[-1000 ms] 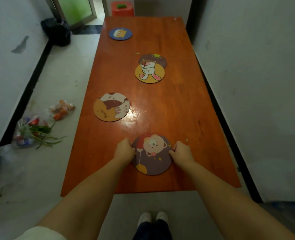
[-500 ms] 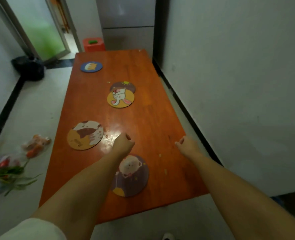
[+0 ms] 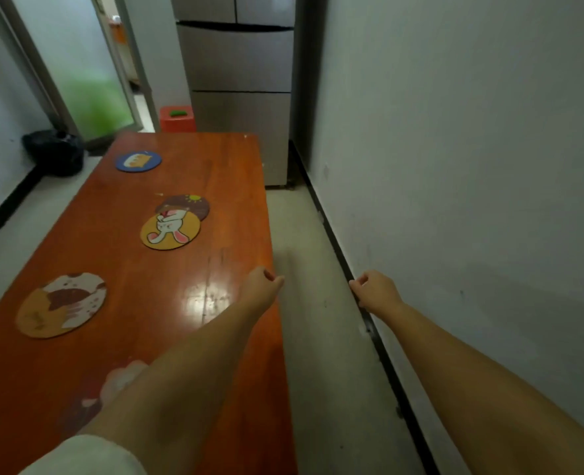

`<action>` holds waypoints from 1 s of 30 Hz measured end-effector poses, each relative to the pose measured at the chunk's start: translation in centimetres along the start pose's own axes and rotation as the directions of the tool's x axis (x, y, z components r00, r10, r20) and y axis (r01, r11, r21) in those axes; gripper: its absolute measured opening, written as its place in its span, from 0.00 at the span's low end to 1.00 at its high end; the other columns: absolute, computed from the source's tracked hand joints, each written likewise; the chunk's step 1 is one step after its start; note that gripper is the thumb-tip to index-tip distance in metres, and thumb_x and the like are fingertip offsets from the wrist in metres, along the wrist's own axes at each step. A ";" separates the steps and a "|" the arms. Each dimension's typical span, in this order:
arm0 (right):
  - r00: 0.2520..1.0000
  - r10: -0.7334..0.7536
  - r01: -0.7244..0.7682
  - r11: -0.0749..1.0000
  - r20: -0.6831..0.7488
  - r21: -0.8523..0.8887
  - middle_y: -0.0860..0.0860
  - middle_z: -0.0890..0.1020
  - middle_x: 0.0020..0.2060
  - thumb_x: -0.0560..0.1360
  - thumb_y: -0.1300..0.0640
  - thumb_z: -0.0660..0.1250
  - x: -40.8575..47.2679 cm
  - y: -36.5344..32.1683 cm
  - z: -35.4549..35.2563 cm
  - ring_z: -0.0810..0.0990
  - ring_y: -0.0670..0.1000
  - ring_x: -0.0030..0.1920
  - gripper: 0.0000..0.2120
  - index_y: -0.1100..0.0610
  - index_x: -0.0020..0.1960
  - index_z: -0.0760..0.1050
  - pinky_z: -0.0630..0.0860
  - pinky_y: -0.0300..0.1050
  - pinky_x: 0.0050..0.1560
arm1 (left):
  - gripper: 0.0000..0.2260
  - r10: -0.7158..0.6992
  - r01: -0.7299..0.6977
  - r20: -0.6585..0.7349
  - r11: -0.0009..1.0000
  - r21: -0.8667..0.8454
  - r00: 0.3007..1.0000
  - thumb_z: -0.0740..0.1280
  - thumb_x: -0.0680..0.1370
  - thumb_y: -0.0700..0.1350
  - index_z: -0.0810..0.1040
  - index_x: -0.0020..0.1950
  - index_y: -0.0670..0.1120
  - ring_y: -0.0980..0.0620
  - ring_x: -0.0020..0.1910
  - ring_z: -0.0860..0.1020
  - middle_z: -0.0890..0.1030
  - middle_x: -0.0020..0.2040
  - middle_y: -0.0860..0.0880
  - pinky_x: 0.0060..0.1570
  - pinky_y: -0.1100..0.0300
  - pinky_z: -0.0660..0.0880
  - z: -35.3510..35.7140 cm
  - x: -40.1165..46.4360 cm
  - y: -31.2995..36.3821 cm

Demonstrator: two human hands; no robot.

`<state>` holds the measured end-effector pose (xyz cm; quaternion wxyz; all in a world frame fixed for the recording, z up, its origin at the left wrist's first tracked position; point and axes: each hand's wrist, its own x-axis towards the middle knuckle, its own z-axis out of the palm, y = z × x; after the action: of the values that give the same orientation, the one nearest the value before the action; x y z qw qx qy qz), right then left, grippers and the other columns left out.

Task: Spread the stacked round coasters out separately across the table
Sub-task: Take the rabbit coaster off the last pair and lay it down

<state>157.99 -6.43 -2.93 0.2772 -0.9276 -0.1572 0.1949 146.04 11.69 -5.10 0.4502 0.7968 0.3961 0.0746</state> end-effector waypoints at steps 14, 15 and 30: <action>0.932 -0.248 0.284 0.953 0.263 -0.106 0.65 0.82 0.53 0.79 0.52 0.61 12.8 -2.2 -3.2 0.79 0.63 0.54 0.18 0.67 0.53 0.77 0.75 0.53 0.56 | 0.12 -0.302 0.282 -0.214 0.952 -0.121 0.929 0.63 0.77 0.50 0.67 0.37 0.47 0.40 0.44 0.76 0.73 0.37 0.47 0.43 0.57 0.67 3.4 5.9 3.1; 0.917 -0.281 0.323 0.939 0.284 -0.116 0.64 0.82 0.53 0.79 0.52 0.61 13.9 -3.4 -2.7 0.79 0.62 0.54 0.18 0.67 0.54 0.77 0.75 0.53 0.56 | 0.13 -0.327 0.304 -0.236 0.944 -0.130 0.915 0.63 0.77 0.50 0.66 0.37 0.46 0.40 0.43 0.76 0.73 0.37 0.46 0.42 0.56 0.67 2.9 6.9 2.6; 0.673 -0.466 0.647 0.747 0.574 -0.151 0.65 0.82 0.53 0.79 0.53 0.61 29.7 -24.2 10.0 0.79 0.63 0.54 0.16 0.67 0.51 0.76 0.74 0.51 0.51 | 0.18 -0.602 0.531 -0.391 0.798 -0.284 0.696 0.60 0.81 0.49 0.70 0.68 0.43 0.41 0.48 0.76 0.79 0.51 0.39 0.44 0.54 0.73 -8.1 20.7 -2.5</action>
<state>175.06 29.31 -4.84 0.1071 -0.7816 -0.5348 0.3027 154.78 32.18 -7.30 0.4014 0.5578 0.7111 0.1486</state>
